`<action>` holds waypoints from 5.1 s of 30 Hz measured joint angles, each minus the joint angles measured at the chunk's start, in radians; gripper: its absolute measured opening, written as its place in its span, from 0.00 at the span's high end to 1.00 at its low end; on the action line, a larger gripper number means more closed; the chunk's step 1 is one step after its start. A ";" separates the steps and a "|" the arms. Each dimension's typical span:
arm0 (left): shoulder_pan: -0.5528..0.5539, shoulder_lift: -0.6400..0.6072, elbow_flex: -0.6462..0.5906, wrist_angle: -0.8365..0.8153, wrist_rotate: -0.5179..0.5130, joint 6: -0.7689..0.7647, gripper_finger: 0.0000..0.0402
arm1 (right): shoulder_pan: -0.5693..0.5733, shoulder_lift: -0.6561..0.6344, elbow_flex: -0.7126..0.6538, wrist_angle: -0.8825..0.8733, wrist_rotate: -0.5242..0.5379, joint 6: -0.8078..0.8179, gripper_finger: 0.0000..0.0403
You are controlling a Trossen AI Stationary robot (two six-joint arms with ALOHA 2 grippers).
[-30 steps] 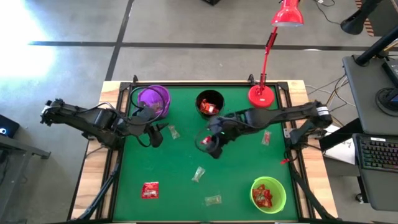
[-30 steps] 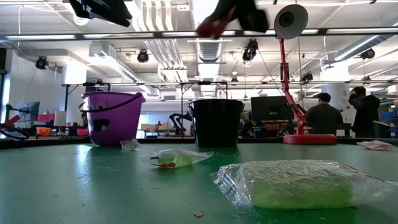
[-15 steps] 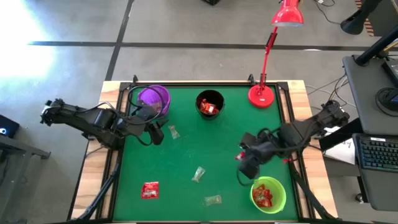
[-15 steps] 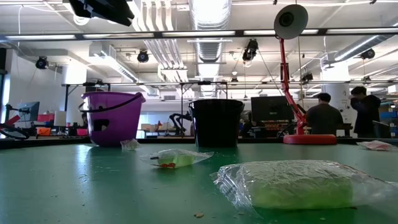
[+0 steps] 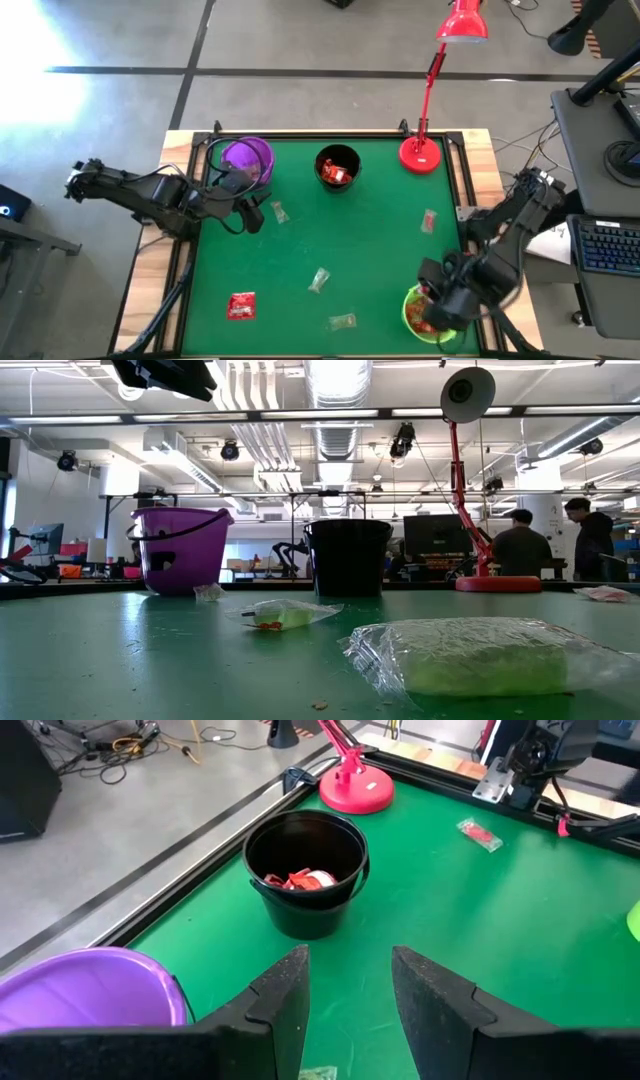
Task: Sort candy
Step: Put the red candy into the green bucket, then put the red gummy into the violet bucket
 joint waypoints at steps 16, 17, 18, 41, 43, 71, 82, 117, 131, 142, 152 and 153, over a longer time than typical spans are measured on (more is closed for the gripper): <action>0.000 0.001 0.000 0.000 0.031 -0.050 0.68 | 0.145 0.001 -0.234 0.261 -0.016 0.054 0.97; 0.000 0.002 0.000 0.000 0.037 -0.050 0.68 | 0.145 0.001 -0.234 0.262 -0.016 0.055 0.97; 0.000 0.003 0.000 0.000 0.047 -0.050 0.68 | 0.144 0.001 -0.234 0.265 -0.017 0.055 0.97; 0.000 0.017 0.000 -0.009 0.057 -0.048 0.68 | 0.127 0.006 -0.241 0.259 0.020 0.069 0.97; 0.000 0.017 0.000 -0.008 0.056 -0.048 0.68 | 0.125 0.007 -0.242 0.273 0.068 0.114 0.97; 0.000 0.018 0.000 -0.008 0.056 -0.030 0.68 | -0.007 -0.001 -0.244 -0.055 0.288 0.307 0.67; 0.000 0.018 0.000 -0.063 0.057 0.011 0.68 | -0.259 -0.069 -0.254 -0.196 0.271 0.330 0.67; 0.000 -0.041 0.000 -0.211 -0.089 0.270 0.68 | -0.682 -0.244 -0.735 0.093 0.087 0.623 0.67; 0.005 -0.060 0.000 -0.214 -0.132 0.278 0.68 | -0.801 -0.241 -0.864 0.298 0.078 0.586 0.67; 0.005 -0.057 0.000 -0.215 -0.101 0.273 0.68 | -0.803 -0.235 -0.964 0.441 0.045 0.599 0.67; 0.005 -0.056 0.000 -0.215 -0.100 0.273 0.68 | -0.803 -0.234 -0.978 0.451 0.051 0.519 0.88; 0.005 -0.056 0.000 -0.215 -0.100 0.273 0.68 | -0.803 -0.234 -0.974 0.449 0.051 0.509 0.92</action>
